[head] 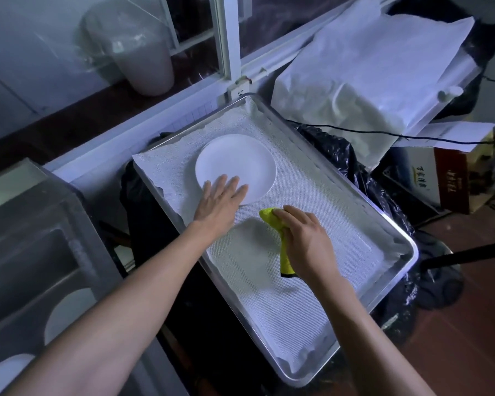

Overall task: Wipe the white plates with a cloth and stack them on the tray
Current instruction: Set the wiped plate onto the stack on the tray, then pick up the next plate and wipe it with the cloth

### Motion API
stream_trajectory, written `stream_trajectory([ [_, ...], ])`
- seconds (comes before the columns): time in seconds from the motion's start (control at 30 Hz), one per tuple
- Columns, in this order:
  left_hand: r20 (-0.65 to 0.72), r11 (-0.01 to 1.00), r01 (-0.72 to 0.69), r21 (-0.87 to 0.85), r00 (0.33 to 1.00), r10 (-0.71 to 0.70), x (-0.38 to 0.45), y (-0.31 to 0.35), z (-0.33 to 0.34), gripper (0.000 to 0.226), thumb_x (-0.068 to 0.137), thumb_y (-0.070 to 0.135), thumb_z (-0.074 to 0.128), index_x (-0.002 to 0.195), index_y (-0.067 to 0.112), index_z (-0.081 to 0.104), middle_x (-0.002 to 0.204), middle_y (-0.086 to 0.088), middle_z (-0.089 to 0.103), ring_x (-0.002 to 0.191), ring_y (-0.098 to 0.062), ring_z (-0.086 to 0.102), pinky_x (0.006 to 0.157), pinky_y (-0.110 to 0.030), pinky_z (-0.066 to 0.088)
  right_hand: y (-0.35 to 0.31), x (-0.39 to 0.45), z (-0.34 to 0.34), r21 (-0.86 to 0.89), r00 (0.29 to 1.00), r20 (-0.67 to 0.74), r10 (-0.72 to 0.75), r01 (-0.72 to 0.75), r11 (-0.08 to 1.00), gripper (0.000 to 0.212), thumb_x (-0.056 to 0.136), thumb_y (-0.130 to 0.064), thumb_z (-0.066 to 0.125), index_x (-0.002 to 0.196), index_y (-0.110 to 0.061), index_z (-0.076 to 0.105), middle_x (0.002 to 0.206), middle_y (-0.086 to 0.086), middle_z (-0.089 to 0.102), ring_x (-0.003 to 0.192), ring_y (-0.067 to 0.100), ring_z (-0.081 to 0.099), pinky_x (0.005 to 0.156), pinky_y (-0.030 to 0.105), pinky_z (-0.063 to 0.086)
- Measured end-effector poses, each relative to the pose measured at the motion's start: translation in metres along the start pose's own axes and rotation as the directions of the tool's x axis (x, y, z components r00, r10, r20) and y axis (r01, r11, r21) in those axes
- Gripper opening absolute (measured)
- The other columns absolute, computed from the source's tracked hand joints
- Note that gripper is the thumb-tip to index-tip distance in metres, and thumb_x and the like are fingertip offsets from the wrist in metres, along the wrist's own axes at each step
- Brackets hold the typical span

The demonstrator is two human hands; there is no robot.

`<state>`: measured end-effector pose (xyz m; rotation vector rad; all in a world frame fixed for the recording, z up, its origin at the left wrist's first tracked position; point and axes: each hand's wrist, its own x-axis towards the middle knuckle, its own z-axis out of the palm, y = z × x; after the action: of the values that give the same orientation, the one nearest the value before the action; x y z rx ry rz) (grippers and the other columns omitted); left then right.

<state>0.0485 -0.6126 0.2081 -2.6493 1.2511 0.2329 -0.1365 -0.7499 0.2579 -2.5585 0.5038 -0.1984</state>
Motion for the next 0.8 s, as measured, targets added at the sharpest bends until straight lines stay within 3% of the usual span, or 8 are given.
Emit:
stream_trajectory([
  [0.17, -0.004, 0.996, 0.034, -0.080, 0.999, -0.034, 0.004, 0.002, 0.005, 0.073, 0.097, 0.010, 0.050, 0.160, 0.023, 0.016, 0.169, -0.005, 0.007, 0.155, -0.033, 0.002, 0.123, -0.057, 0.011, -0.003, 0.000, 0.005, -0.024, 1.000, -0.023, 0.012, -0.012, 1.000, 0.035, 0.099, -0.011, 0.053, 0.129, -0.028, 0.061, 0.122, -0.010, 0.060, 0.101, 0.030, 0.054, 0.077, 0.040, 0.049],
  [0.37, -0.085, 0.983, 0.035, -0.181, 0.995, -0.052, -0.025, 0.000, -0.002, 0.044, 0.103, 0.025, 0.043, 0.147, 0.020, 0.048, 0.154, -0.003, 0.046, 0.147, -0.029, 0.032, 0.116, -0.050, 0.027, -0.013, -0.002, 0.007, -0.024, 1.000, 0.013, -0.009, 0.009, 1.000, 0.036, 0.100, -0.011, 0.050, 0.131, -0.026, 0.060, 0.118, -0.008, 0.060, 0.097, 0.030, 0.051, 0.079, 0.043, 0.048],
  [0.6, -0.175, 0.951, 0.054, -0.304, 0.978, -0.112, -0.104, -0.024, -0.014, 0.040, 0.100, 0.022, 0.054, 0.139, 0.015, 0.058, 0.145, -0.006, 0.057, 0.137, -0.029, 0.046, 0.111, -0.054, 0.036, -0.055, -0.005, 0.008, -0.013, 0.997, -0.014, -0.072, 0.072, 0.997, 0.036, 0.099, -0.011, 0.051, 0.129, -0.028, 0.061, 0.116, -0.008, 0.061, 0.098, 0.031, 0.052, 0.078, 0.042, 0.048],
  [0.7, -0.248, 0.932, 0.100, -0.349, 0.949, -0.194, -0.149, -0.044, -0.009, 0.034, 0.094, 0.020, 0.064, 0.128, 0.014, 0.067, 0.131, -0.005, 0.066, 0.130, -0.030, 0.054, 0.103, -0.058, 0.045, -0.093, -0.006, 0.016, -0.017, 0.990, -0.025, -0.137, 0.137, 0.990, 0.038, 0.096, -0.005, 0.053, 0.125, -0.027, 0.062, 0.105, -0.006, 0.060, 0.096, 0.032, 0.051, 0.076, 0.043, 0.049],
  [0.8, -0.252, 0.897, 0.178, -0.406, 0.921, -0.297, -0.197, -0.070, 0.004, 0.036, 0.089, 0.016, 0.071, 0.124, 0.010, 0.071, 0.126, -0.009, 0.070, 0.126, -0.036, 0.059, 0.098, -0.060, 0.050, -0.142, -0.011, 0.031, 0.016, 0.973, -0.033, -0.229, 0.229, 0.973, 0.040, 0.094, -0.005, 0.056, 0.128, -0.025, 0.063, 0.116, -0.004, 0.063, 0.100, 0.034, 0.054, 0.079, 0.044, 0.051],
])
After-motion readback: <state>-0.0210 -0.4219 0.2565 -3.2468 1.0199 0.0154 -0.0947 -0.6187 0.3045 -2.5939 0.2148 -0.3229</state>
